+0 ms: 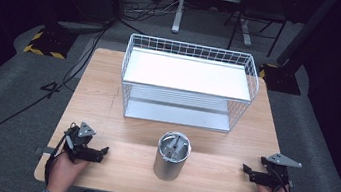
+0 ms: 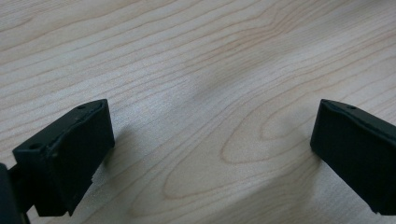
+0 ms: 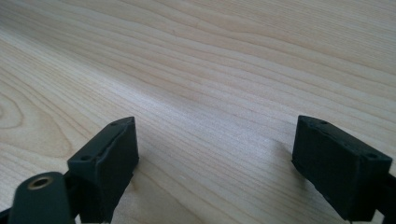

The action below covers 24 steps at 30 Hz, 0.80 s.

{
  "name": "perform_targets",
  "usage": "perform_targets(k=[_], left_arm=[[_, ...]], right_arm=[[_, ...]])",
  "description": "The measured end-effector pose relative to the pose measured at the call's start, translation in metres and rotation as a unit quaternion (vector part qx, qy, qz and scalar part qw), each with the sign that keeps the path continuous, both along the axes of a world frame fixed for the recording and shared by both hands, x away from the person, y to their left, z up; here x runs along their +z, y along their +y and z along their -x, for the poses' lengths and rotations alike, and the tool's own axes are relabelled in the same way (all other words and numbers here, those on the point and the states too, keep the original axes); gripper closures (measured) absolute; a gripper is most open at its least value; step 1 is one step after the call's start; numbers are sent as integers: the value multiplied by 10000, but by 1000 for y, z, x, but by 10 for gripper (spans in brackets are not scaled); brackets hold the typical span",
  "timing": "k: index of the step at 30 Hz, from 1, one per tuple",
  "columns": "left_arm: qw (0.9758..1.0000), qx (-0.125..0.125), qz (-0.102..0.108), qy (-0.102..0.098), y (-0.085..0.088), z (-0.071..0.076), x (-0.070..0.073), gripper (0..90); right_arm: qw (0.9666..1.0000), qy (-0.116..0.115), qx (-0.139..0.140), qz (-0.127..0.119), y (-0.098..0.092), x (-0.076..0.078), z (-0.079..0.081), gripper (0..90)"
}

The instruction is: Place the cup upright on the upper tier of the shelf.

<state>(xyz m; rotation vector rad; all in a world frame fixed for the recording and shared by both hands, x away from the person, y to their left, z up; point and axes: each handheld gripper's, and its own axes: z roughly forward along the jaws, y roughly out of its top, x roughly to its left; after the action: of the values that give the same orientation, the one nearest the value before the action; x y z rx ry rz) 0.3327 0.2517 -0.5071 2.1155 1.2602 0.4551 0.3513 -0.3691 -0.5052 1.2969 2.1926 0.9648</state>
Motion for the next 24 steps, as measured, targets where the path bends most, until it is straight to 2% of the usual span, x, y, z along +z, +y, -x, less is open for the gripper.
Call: perform_targets(k=[19, 24], left_arm=[[10000, 63, -17, 3, 0, 0, 1, 0], [9997, 154, 90, -139, 3, 3, 8, 0]], right_arm=[[10000, -2, -2, 0, 0, 0, 0, 147], [10000, -2, -3, 3, 0, 0, 0, 148]])
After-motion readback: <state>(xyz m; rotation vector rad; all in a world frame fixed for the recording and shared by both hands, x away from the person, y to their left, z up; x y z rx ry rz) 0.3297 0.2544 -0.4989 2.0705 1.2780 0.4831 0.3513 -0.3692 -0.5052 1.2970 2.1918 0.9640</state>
